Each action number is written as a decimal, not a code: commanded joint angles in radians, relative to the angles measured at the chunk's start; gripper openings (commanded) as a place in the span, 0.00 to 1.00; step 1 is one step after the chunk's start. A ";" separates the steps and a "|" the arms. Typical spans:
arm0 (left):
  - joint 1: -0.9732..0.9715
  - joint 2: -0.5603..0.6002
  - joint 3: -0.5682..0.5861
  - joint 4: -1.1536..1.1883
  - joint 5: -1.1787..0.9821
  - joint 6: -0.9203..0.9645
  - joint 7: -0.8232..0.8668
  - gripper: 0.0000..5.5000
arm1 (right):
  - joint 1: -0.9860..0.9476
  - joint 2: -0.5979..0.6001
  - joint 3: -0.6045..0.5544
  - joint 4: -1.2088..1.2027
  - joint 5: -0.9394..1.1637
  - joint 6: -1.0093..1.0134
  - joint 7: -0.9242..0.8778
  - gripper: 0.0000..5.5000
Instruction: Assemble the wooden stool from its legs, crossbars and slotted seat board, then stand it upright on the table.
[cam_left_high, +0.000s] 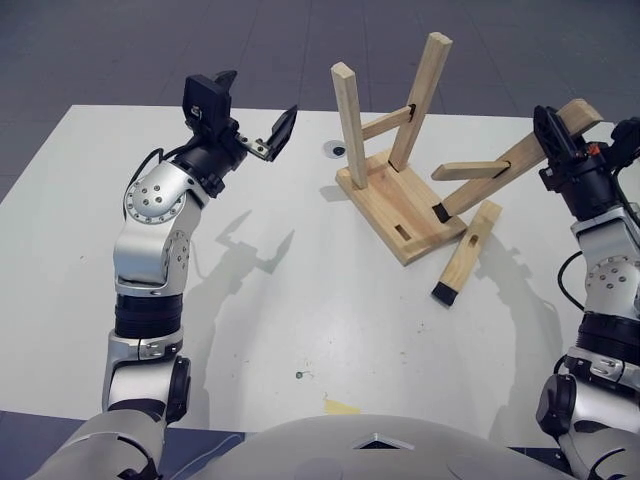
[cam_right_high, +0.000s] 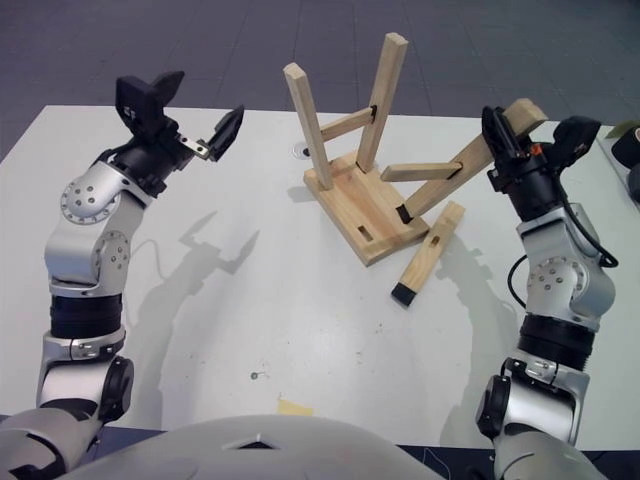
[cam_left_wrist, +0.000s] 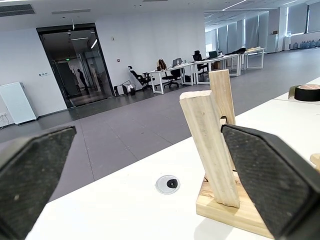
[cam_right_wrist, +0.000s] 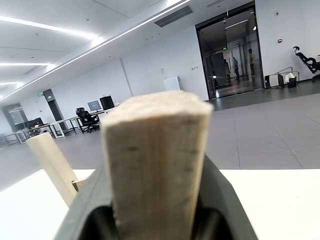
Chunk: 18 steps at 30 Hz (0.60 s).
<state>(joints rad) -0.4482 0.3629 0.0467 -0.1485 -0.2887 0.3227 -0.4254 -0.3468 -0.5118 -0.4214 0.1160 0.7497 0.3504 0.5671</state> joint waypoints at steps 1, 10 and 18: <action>0.010 -0.008 -0.008 0.008 0.011 -0.004 -0.002 0.98 | -0.034 -0.020 0.015 0.073 -0.042 -0.010 0.040 0.19; 0.017 -0.020 -0.016 0.004 0.021 -0.005 -0.003 0.98 | -0.083 -0.090 0.066 0.145 -0.099 0.034 0.137 0.19; 0.023 -0.027 -0.020 0.002 0.027 -0.007 0.001 0.98 | -0.071 -0.126 0.088 0.127 -0.088 0.122 0.195 0.19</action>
<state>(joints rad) -0.4341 0.3337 0.0299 -0.1426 -0.2738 0.3177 -0.4256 -0.4446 -0.6266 -0.3589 0.2361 0.6807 0.4152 0.7556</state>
